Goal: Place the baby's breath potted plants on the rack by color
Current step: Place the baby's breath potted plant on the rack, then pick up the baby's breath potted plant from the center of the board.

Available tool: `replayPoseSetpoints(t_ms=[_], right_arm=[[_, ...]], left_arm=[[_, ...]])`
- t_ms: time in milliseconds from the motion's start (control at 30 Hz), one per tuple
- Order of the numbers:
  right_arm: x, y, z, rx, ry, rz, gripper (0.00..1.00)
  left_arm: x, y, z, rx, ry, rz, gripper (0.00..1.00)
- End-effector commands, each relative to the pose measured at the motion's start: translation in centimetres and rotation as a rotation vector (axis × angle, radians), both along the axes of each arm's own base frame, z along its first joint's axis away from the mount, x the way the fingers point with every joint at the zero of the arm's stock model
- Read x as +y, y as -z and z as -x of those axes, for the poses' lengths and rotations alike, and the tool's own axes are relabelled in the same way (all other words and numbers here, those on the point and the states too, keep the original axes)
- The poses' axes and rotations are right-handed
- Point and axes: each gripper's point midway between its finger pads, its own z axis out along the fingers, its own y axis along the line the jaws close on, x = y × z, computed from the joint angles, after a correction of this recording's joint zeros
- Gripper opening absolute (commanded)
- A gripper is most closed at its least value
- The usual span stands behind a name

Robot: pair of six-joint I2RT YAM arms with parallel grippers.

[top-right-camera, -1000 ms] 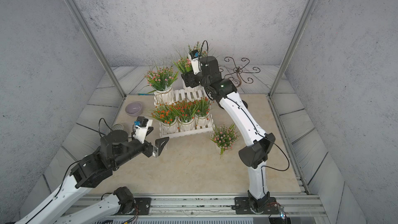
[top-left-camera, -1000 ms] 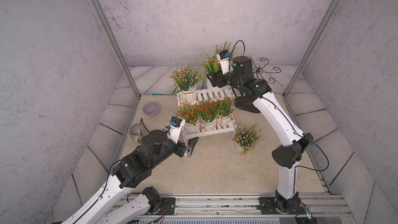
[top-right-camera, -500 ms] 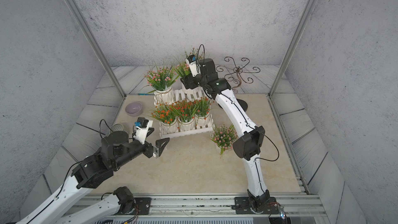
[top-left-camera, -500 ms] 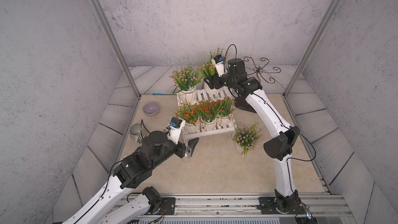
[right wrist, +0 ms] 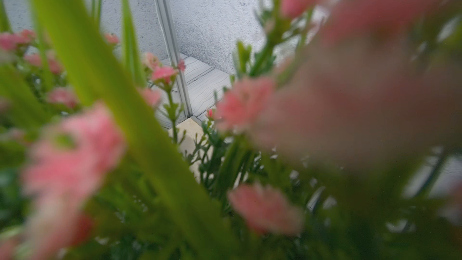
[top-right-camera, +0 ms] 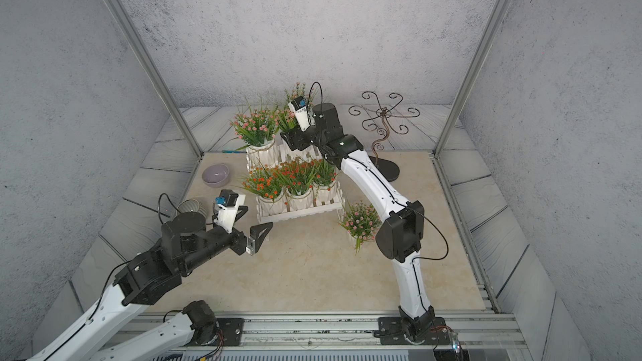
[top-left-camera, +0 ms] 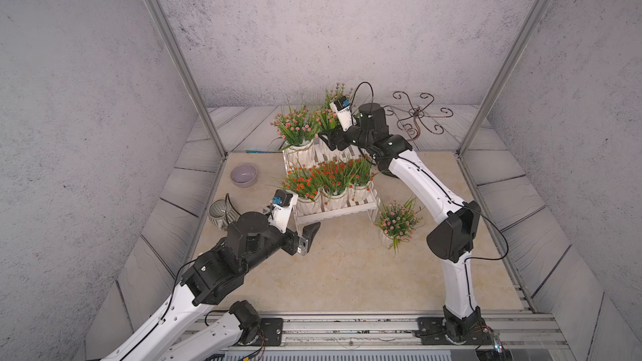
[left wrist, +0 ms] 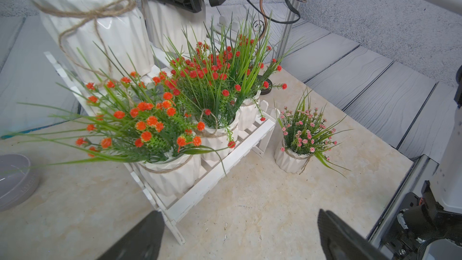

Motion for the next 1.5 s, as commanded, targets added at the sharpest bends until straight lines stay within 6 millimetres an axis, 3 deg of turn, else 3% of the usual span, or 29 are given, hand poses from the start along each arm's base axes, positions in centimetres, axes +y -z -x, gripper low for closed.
replayPoseSetpoints(t_ms=[0, 133, 333, 500, 533, 900, 1133, 1267, 1333, 1467], right_arm=[[0.9, -1.7, 3.7, 0.016, -0.077, -0.003, 0.83], [0.8, -2.6, 4.4, 0.021, -0.085, -0.009, 0.83], [1.0, -1.3, 4.6, 0.065, -0.096, 0.016, 0.83], [1.1, 0.1, 4.3, 0.090, -0.094, 0.046, 0.99], [1.1, 0.2, 4.3, 0.090, -0.094, 0.048, 0.99], [-2.0, -2.7, 5.8, 0.047, -0.066, 0.002, 0.99], [-5.6, -3.4, 7.8, 0.039, -0.039, -0.027, 0.99], [-9.6, -4.0, 10.7, 0.045, 0.014, -0.047, 0.99], [-12.1, -3.3, 12.2, 0.079, 0.067, -0.046, 0.99], [-17.6, 0.6, 15.4, 0.165, 0.238, 0.017, 0.99]], left_arm=[[0.1, 0.2, 0.0, 0.001, -0.003, 0.011, 0.99], [0.2, 0.3, 0.0, -0.001, -0.007, 0.013, 0.99], [0.2, 0.6, 0.0, 0.003, -0.008, 0.017, 0.99], [0.1, 0.7, 0.0, 0.007, -0.008, 0.020, 0.99], [0.1, 0.7, 0.0, 0.007, -0.008, 0.021, 0.99], [0.2, 1.0, 0.0, 0.011, -0.011, 0.021, 0.99], [-0.1, 1.3, -0.2, 0.019, -0.010, 0.018, 0.99], [0.0, 1.8, -0.4, 0.029, -0.021, 0.002, 0.99], [-0.2, 2.2, -0.6, 0.038, -0.023, -0.008, 0.99], [-1.2, 2.8, -1.1, 0.064, -0.004, -0.007, 1.00]])
